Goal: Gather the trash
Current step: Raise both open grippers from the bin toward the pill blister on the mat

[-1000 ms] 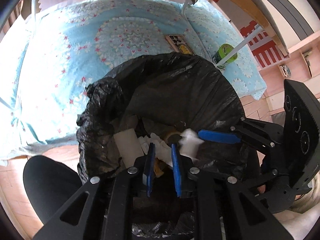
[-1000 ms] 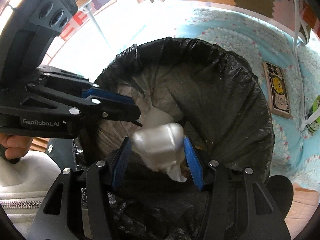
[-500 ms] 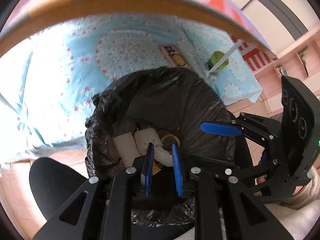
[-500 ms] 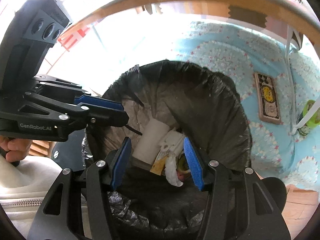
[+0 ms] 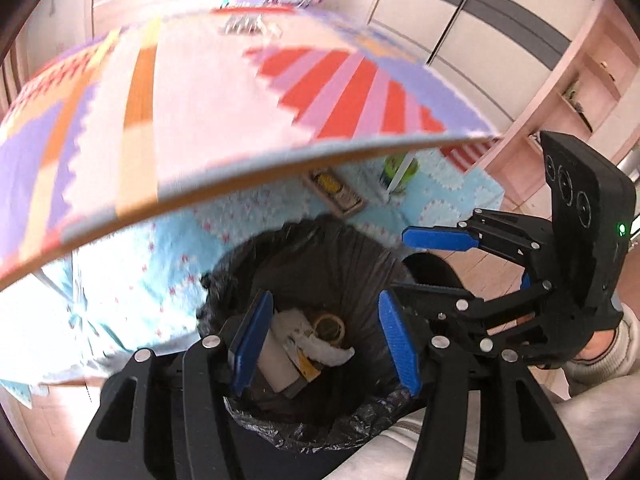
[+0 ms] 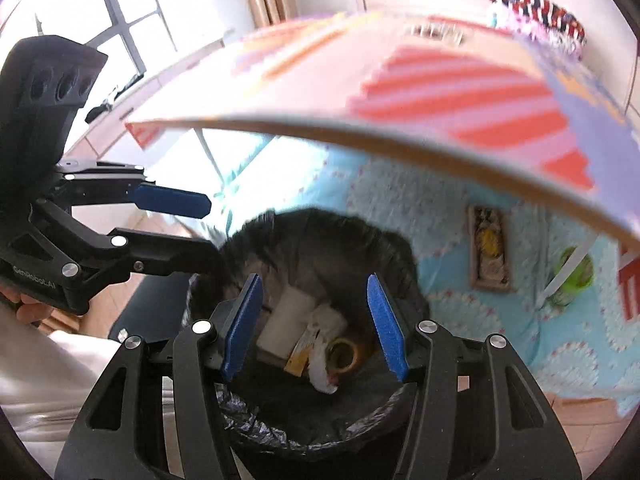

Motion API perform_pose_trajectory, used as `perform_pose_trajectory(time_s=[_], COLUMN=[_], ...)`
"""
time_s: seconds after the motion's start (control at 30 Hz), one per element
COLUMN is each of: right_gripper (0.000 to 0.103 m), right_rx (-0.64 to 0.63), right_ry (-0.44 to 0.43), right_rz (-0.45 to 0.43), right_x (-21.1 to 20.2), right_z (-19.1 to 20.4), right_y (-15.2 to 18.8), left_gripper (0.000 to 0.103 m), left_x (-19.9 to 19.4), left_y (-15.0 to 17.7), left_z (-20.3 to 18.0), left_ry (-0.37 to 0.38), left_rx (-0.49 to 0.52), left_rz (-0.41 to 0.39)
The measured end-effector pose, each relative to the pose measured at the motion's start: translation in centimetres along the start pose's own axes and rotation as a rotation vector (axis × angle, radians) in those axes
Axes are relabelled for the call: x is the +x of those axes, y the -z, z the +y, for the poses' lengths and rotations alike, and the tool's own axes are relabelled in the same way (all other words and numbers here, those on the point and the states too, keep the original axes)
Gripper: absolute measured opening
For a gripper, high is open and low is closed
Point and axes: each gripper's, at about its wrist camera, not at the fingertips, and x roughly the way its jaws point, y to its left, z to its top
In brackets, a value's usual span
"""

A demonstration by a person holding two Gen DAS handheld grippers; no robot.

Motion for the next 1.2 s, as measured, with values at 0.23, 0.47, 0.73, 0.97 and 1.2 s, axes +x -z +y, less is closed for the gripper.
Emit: perform_pose_trajectory(time_s=[0.23,0.47,0.73,0.97,1.2], right_gripper=[0.054,0.054,0.054,0.054,0.054], right_rx=[-0.023,-0.023,-0.047,-0.040,-0.011], right_ry=[0.028,0.051,0.102,0.120,0.113], right_rz=[-0.080,-0.129,-0.158,-0.170,-0.168], right_x=[-2.6,-3.3,-3.3,-2.7,-1.1], right_z=[-0.5,-2.1,-3.9,-5.7,-8.1], right_y=[-2.4,-5.0,-8.3,-11.4,-14.2], left_gripper=[0.053,0.053,0.053,0.053,0.053], left_x=[-2.9,-4.4,-4.5,-3.8,-2.9], left_y=[-2.0,-4.4,-7.6,-10.8,-14.9], left_z=[-1.0,-0.1,1.4,3.1,5.3], left_ry=[0.012,-0.023,-0.072,-0.107,-0.135], left_rx=[0.049,0.062,0.078,0.077,0.079], left_rz=[-0.072,-0.124,-0.153,-0.168,-0.184])
